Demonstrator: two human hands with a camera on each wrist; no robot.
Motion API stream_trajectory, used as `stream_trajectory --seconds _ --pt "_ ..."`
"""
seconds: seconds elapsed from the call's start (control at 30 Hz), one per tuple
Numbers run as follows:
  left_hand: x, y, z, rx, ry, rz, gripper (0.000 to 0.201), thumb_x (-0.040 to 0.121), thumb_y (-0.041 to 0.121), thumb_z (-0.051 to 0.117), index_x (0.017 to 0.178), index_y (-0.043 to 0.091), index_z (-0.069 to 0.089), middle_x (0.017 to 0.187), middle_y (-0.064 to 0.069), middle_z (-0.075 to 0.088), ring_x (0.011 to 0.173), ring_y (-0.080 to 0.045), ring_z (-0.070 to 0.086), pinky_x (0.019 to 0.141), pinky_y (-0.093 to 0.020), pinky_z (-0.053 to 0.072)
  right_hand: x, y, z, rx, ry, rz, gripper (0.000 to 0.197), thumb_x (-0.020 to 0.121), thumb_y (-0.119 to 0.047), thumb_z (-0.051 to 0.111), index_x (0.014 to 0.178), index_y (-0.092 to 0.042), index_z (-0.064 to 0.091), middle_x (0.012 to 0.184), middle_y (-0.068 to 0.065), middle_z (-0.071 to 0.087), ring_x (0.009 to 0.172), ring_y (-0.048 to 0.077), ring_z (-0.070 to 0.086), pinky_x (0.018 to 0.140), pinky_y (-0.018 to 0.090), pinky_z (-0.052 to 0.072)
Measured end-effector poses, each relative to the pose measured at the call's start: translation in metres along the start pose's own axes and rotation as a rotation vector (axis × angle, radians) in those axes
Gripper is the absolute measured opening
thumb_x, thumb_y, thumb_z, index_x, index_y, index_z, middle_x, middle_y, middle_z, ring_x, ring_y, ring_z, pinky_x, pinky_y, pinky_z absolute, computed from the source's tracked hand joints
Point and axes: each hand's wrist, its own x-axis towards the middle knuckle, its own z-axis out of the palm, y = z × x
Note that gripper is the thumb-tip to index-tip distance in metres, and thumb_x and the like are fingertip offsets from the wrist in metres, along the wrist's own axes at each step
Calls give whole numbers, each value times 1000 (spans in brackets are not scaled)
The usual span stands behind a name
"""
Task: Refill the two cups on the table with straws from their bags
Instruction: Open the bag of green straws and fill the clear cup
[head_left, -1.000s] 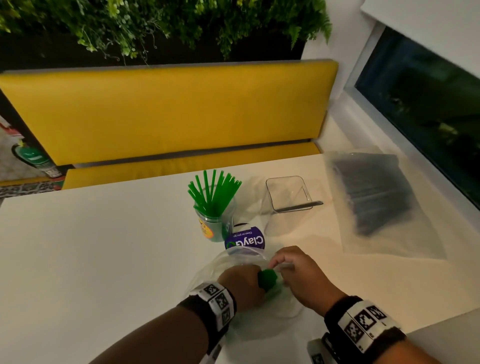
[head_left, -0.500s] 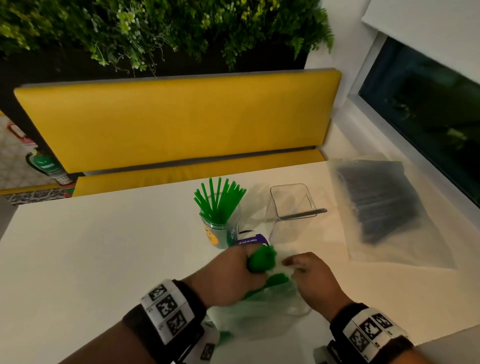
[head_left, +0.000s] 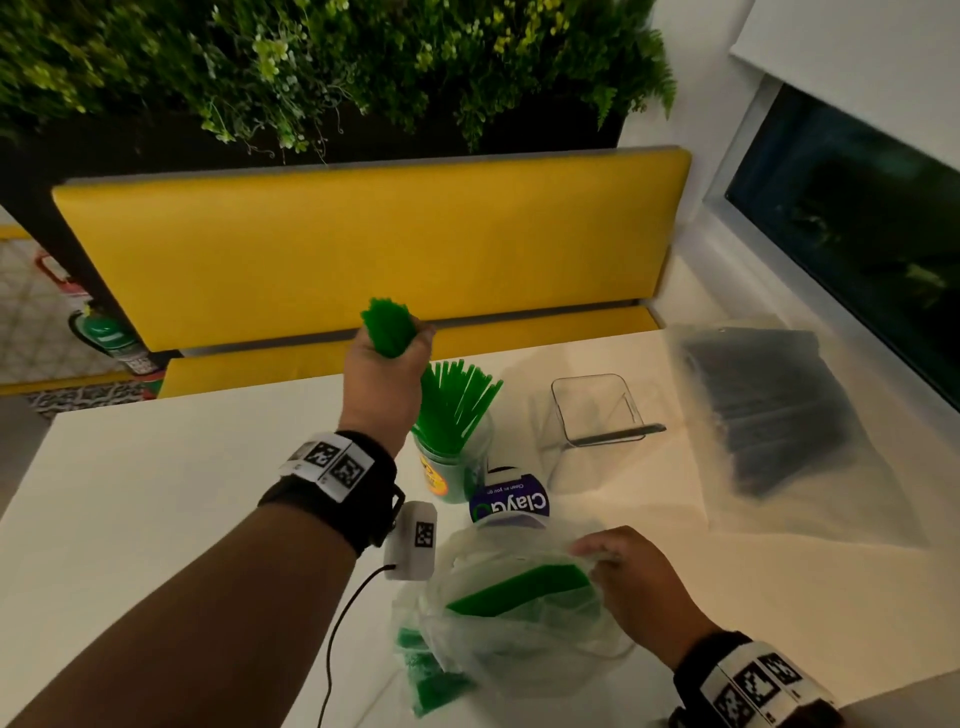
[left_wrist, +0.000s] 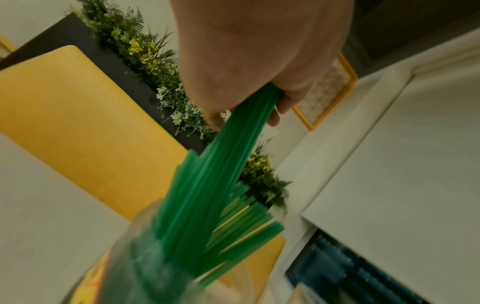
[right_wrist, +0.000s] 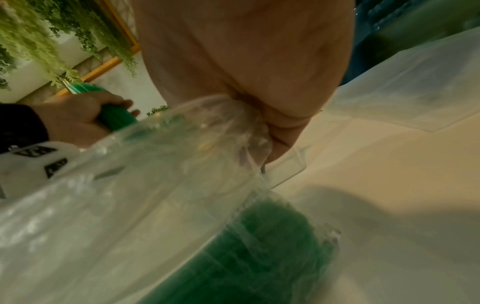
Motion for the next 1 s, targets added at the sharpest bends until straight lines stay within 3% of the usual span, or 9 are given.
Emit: stream_trajectory --seconds 0.07,0.13,0.27,0.4,0.5,0.6,0.77,0.9,1.0 --pt "2 -16 1 213 -80 -95 14 88 21 73 89 20 60 74 2 62 64 -12 57 59 -27 46 -2 0 0 -2 -4 2 51 90 4 52 79 -45 63 97 -19 55 90 -6 53 73 2 37" --pt "3 -29 -2 363 -215 -195 39 81 23 81 112 22 56 99 1 67 86 -15 65 62 -22 50 -3 0 -1 20 -6 5 50 91 4 51 79 -43 64 98 -18 56 92 -5 54 74 4 39" --pt "5 -28 -13 447 -260 -99 105 71 37 88 151 33 20 153 -7 32 131 -22 41 98 -39 47 -5 0 -4 46 -11 18 49 91 4 50 78 -41 65 99 -16 57 92 -2 54 75 8 41" --pt "-4 -12 16 1106 -337 481 90 79 70 60 151 40 17 163 0 18 150 -26 17 117 -61 20 -6 1 -4 24 -20 26 48 90 5 49 80 -39 67 100 -13 59 92 -2 55 74 6 40" --pt "-7 -22 40 1572 -601 537 63 90 72 34 141 38 44 155 1 38 147 -27 24 115 -67 5 -5 -2 -5 17 -25 34 46 90 5 48 83 -35 69 100 -17 58 91 -6 54 71 1 39" --pt "0 -23 45 1552 -559 614 35 97 45 40 118 28 62 122 2 65 118 -24 54 109 -54 31 -5 -5 -6 13 -16 33 46 89 6 48 83 -35 68 97 -20 56 89 -8 52 69 -2 38" --pt "23 -21 27 1313 -413 531 28 95 18 49 117 26 64 117 -3 61 113 -29 54 86 -46 51 -7 -4 -7 22 -19 41 46 88 5 47 82 -35 66 97 -17 57 89 -7 51 71 3 37" --pt "18 -8 26 1248 -274 659 33 93 40 50 121 28 63 127 -4 56 122 -31 48 98 -52 42 -7 -6 -8 50 -41 43 43 88 5 46 83 -33 67 98 -15 58 91 -6 52 71 5 37" --pt "4 -10 43 1571 -539 603 65 90 67 36 145 33 40 159 -3 28 147 -31 20 113 -66 14 -6 -9 -6 42 -58 45 41 88 4 46 86 -31 67 99 -14 58 92 -5 52 71 5 37"
